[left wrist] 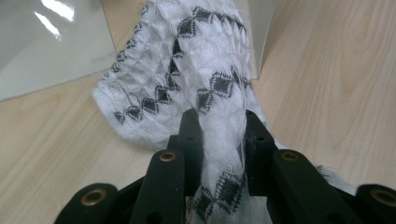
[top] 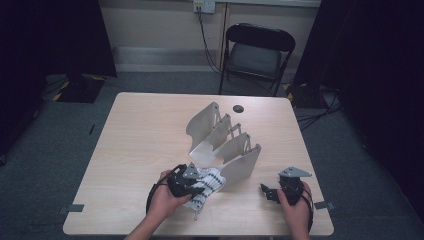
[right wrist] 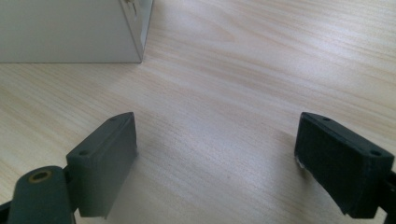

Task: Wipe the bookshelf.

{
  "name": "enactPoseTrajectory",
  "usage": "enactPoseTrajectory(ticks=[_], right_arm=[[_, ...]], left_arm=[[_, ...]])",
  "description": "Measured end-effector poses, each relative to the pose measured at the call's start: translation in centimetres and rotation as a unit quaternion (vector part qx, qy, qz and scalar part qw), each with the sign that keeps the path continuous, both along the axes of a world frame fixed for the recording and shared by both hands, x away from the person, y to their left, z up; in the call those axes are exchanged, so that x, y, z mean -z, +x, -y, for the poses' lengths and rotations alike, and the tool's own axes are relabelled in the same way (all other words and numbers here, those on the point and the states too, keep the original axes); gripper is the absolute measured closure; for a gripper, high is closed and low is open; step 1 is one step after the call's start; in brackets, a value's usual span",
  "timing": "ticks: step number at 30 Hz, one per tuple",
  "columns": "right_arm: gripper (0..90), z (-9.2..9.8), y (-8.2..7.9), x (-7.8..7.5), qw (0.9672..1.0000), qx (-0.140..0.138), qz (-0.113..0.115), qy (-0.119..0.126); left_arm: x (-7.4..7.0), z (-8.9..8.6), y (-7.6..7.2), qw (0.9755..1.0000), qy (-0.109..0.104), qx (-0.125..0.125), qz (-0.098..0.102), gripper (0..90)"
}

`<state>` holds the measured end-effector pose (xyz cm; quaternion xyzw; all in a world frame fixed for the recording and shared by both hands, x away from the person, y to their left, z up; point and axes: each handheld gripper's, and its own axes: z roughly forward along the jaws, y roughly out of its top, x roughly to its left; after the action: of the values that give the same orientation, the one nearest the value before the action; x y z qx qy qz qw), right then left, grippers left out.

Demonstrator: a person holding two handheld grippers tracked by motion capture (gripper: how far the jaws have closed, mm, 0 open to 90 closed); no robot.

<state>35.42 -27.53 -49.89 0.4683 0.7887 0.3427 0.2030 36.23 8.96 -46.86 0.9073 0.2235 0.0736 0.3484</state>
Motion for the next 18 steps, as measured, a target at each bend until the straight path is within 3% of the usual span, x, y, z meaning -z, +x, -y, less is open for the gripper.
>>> enactPoseTrajectory(ticks=[10,18], right_arm=[[12.4,0.0,0.0,0.0,1.0,0.0,0.0,0.0],[12.4,0.0,0.0,0.0,1.0,0.0,0.0,0.0]], left_arm=[[-2.1,1.6,0.5,0.9991,-0.018,0.034,0.021,74.2],[-2.9,2.6,0.6,0.9984,-0.026,0.042,0.029,74.2]])
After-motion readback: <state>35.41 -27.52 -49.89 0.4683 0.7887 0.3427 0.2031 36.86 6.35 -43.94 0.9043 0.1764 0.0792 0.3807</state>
